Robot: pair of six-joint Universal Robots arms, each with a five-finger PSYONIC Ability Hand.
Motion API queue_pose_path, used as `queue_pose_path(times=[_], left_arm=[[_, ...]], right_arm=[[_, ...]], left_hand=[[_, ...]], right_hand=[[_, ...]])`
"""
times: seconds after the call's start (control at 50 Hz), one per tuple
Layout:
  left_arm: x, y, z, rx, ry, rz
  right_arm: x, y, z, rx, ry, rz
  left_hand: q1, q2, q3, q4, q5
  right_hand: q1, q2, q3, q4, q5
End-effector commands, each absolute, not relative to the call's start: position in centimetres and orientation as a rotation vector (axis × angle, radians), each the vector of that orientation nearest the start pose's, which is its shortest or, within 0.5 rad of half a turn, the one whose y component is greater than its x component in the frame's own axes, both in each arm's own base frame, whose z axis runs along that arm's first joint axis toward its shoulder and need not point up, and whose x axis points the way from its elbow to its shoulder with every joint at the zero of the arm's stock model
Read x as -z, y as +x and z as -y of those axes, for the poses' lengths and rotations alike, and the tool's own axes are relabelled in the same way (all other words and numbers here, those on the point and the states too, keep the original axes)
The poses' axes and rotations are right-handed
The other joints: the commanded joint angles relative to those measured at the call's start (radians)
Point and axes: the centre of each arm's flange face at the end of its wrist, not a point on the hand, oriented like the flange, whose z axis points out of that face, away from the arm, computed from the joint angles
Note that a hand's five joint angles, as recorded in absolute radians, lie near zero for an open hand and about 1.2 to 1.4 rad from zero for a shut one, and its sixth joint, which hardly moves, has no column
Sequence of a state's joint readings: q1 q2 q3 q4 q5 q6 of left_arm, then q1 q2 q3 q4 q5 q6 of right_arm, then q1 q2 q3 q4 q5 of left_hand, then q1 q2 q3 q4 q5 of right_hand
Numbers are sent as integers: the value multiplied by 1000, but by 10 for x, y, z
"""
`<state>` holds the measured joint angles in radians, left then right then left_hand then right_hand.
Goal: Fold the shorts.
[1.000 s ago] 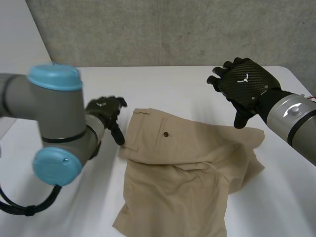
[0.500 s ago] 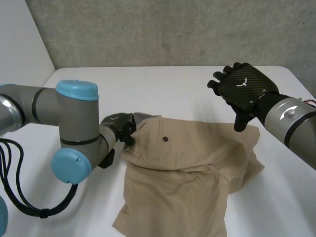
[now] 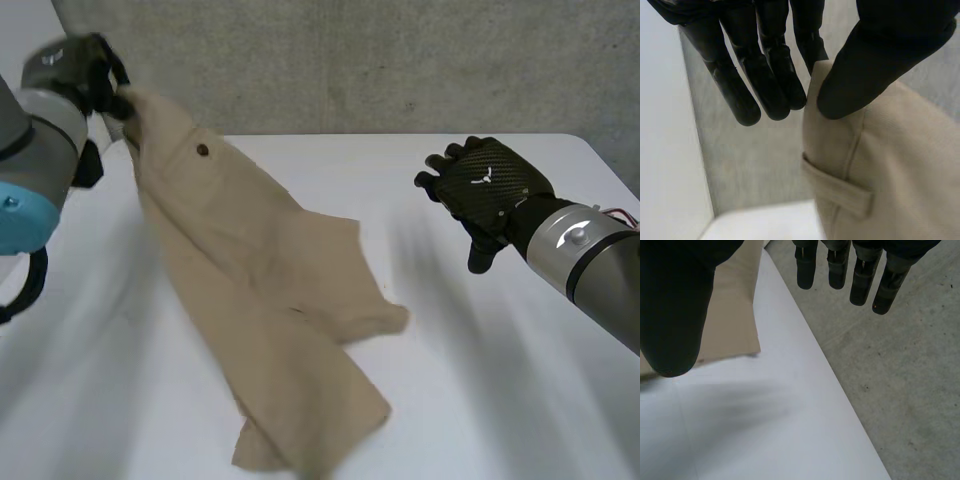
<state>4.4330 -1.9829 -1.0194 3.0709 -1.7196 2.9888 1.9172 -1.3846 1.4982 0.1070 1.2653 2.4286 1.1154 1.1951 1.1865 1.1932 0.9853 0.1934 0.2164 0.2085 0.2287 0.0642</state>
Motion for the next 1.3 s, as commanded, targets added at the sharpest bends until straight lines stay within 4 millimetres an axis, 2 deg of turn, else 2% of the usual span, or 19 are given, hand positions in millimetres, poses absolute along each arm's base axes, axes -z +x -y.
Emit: queue_pose_path(times=[0.02, 0.04, 0.1, 0.12, 0.18, 0.26, 0.34, 0.38, 0.42, 0.46, 0.56, 0.66, 0.74, 0.86, 0.98, 1.08, 1.1, 1.14, 1.3], left_arm=[[-351, -300, 303, 2693, 204, -2315], [-341, -322, 289, 2697, 294, -2366], [-318, -355, 267, 2675, 462, -2463], [-300, -377, 251, 2642, 591, -2534], [-265, -409, 223, 2564, 805, -2642], [-223, -434, 195, 2447, 1000, -2743], [-203, -444, 173, 2359, 1148, -2803], [-200, -444, 166, 2328, 1196, -2824], [-197, -440, 160, 2291, 1241, -2844], [-205, -437, 157, 2304, 1247, -2835], [-246, -417, 159, 2431, 1206, -2718], [-286, -370, 188, 2534, 1036, -2532], [-299, -340, 201, 2552, 919, -2466], [-284, -301, 233, 2417, 686, -2493], [-258, -277, 244, 2249, 520, -2527], [-247, -266, 249, 2191, 477, -2539], [-246, -264, 251, 2183, 466, -2542], [-244, -259, 255, 2171, 442, -2540], [-243, -254, 259, 2160, 425, -2538]], right_arm=[[-269, 258, 256, 2010, -1455, -1958], [-271, 256, 258, 2028, -1444, -1973], [-281, 248, 268, 2110, -1371, -2058], [-283, 246, 270, 2128, -1345, -2087], [-292, 238, 277, 2195, -1231, -2174], [-296, 229, 284, 2236, -1145, -2248], [-296, 221, 290, 2245, -1118, -2280], [-297, 219, 292, 2248, -1110, -2284], [-296, 219, 292, 2243, -1116, -2277], [-296, 220, 292, 2239, -1124, -2265], [-295, 226, 291, 2206, -1166, -2196], [-287, 233, 288, 2131, -1195, -2167], [-273, 239, 281, 1995, -1191, -2187], [-235, 271, 250, 1635, -1322, -2111], [-198, 280, 248, 1469, -1364, -2157], [-181, 282, 250, 1404, -1372, -2186], [-179, 281, 251, 1399, -1373, -2197], [-177, 279, 251, 1393, -1375, -2216], [-197, 226, 276, 1552, -1322, -2560]], left_hand=[[281, 201, 210, 203, 236], [281, 201, 210, 203, 236], [281, 201, 210, 203, 236], [281, 201, 210, 203, 236], [281, 201, 210, 203, 236], [281, 201, 210, 203, 236], [281, 201, 210, 203, 236], [77, -3, 6, -1, 33], [-298, -377, -369, -375, -342], [-411, -491, -482, -489, -456], [-514, -594, -585, -592, -559], [-588, -667, -659, -665, -632], [-608, -688, -679, -686, -653], [-608, -688, -679, -686, -653], [-614, -694, -685, -692, -659], [-629, -709, -700, -707, -673], [-629, -709, -700, -707, -673], [-629, -709, -700, -707, -673], [-641, -720, -712, -718, -685]], right_hand=[[-19, -42, -34, -54, -64], [-19, -42, -34, -54, -64], [-19, -42, -34, -54, -64], [-19, -42, -34, -54, -64], [-19, -42, -34, -54, -64], [-19, -42, -34, -54, -64], [-19, -42, -34, -54, -64], [-19, -42, -34, -54, -64], [-19, -42, -34, -54, -64], [-19, -42, -34, -54, -64], [-19, -42, -34, -54, -64], [-19, -42, -34, -54, -64], [-19, -42, -34, -54, -64], [-19, -42, -34, -54, -64], [-19, -42, -34, -54, -64], [695, 672, 680, 659, 649], [934, 911, 919, 899, 889], [1185, 1162, 1170, 1150, 1140], [1203, 1180, 1188, 1168, 1157]])
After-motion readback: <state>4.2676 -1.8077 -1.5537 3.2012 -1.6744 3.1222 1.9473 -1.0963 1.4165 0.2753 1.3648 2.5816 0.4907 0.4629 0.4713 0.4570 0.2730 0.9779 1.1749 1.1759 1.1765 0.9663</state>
